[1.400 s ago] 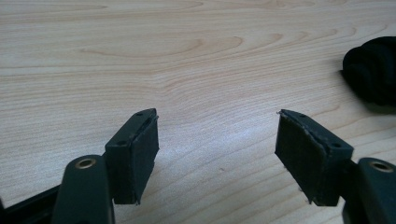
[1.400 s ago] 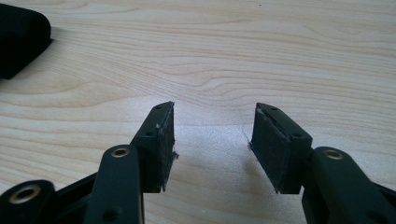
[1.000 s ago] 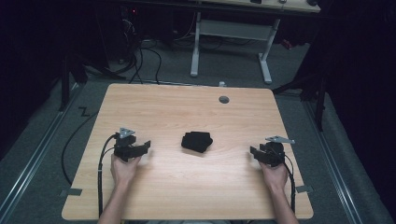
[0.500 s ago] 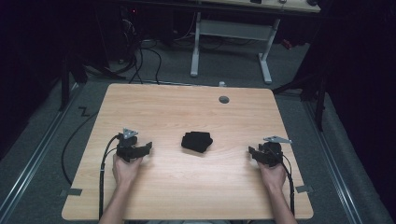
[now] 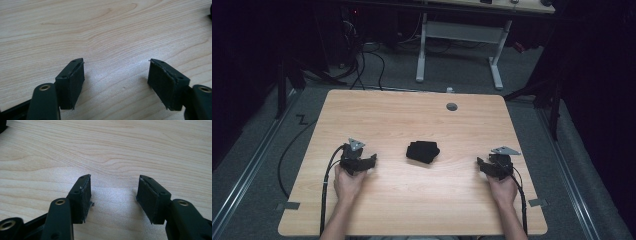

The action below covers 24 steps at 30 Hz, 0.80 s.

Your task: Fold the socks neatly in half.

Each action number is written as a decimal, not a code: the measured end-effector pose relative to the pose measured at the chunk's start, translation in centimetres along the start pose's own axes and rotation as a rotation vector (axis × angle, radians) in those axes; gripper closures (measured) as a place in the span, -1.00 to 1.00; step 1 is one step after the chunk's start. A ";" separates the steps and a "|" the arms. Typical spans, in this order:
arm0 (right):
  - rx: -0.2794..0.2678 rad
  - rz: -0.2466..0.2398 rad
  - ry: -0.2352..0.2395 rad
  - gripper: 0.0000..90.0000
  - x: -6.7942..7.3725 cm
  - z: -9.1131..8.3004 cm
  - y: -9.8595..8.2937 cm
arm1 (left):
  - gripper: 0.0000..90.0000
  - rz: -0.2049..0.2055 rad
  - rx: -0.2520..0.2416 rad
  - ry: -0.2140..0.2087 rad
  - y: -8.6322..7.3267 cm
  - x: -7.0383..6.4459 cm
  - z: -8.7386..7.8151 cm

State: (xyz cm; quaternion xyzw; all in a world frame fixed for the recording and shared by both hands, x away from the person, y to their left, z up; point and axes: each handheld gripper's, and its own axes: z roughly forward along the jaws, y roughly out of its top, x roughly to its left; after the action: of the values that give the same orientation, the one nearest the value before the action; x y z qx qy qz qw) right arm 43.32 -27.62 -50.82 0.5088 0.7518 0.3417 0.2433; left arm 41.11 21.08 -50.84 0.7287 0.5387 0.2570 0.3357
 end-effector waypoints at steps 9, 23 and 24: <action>-0.001 -0.003 -0.005 -0.02 0.0 0.0 -0.1 | -0.36 0.002 0.002 -0.004 -0.1 -0.1 -0.1; 0.001 0.002 -0.004 -0.03 0.1 -0.1 -0.1 | -0.32 -0.006 -0.002 -0.004 -0.1 0.0 -0.2; 0.001 0.002 -0.004 -0.03 0.1 -0.1 -0.1 | -0.32 -0.006 -0.002 -0.004 -0.1 0.0 -0.2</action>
State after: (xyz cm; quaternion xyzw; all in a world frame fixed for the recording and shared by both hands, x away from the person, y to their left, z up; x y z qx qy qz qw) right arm 43.18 -27.56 -50.83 0.5102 0.7510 0.3406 0.2444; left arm 40.91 21.09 -50.84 0.7272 0.5401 0.2552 0.3381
